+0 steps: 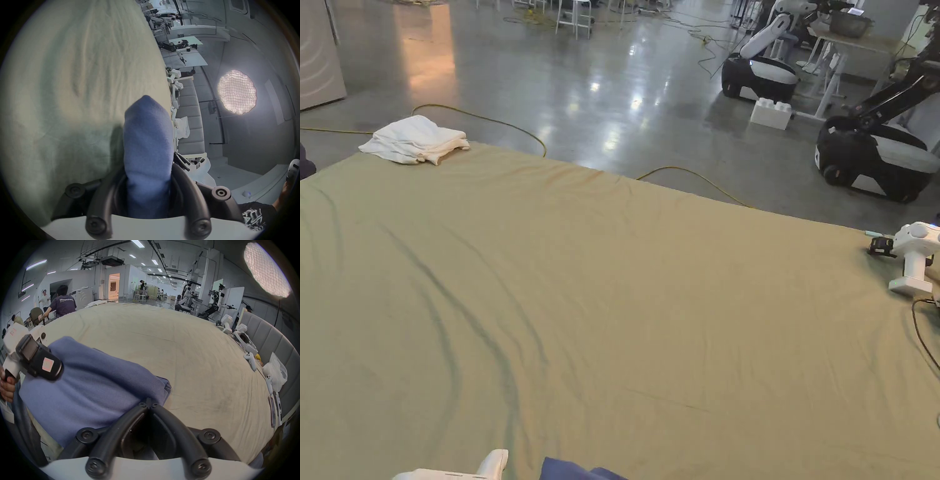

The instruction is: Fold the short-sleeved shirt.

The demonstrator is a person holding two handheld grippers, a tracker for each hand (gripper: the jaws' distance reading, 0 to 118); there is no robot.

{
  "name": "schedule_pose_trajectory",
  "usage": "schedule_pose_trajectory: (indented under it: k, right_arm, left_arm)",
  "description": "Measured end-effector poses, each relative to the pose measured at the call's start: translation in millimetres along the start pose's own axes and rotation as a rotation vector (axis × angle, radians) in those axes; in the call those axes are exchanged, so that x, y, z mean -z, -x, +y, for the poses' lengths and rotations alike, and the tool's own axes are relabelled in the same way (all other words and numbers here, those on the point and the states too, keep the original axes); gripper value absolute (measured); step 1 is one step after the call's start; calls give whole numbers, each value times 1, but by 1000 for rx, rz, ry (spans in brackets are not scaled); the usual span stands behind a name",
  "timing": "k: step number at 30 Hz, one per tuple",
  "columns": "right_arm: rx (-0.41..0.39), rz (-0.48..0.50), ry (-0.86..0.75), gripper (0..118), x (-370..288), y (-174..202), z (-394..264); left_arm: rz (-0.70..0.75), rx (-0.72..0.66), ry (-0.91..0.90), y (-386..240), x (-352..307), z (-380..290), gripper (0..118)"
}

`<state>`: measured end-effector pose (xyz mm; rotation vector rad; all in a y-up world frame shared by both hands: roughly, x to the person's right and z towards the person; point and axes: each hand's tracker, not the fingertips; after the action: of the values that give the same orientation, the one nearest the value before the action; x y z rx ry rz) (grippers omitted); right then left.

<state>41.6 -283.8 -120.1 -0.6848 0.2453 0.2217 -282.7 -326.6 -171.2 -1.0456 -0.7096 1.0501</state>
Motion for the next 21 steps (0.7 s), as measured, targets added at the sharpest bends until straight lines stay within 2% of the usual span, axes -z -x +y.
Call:
schedule_pose_trajectory:
  k: [3,6,8,14,21]
  right_arm:
    - [19,20,-27,0,-7,-4,9]
    - [28,-25,-104,0,-15,-11,32]
    - [41,-20,-138,0,-17,-20,51]
    - [58,-60,-271,0,-29,-56,116]
    - [41,-112,-402,0,-48,-94,176]
  left_arm:
    - [-6,20,4,-13,-14,9,26]
    - [1,58,-3,-30,-43,24,26]
    - [43,95,-15,-41,-70,36,26]
    - [231,169,-70,-63,-174,77,26]
    - [453,118,-175,-71,-296,107,26]
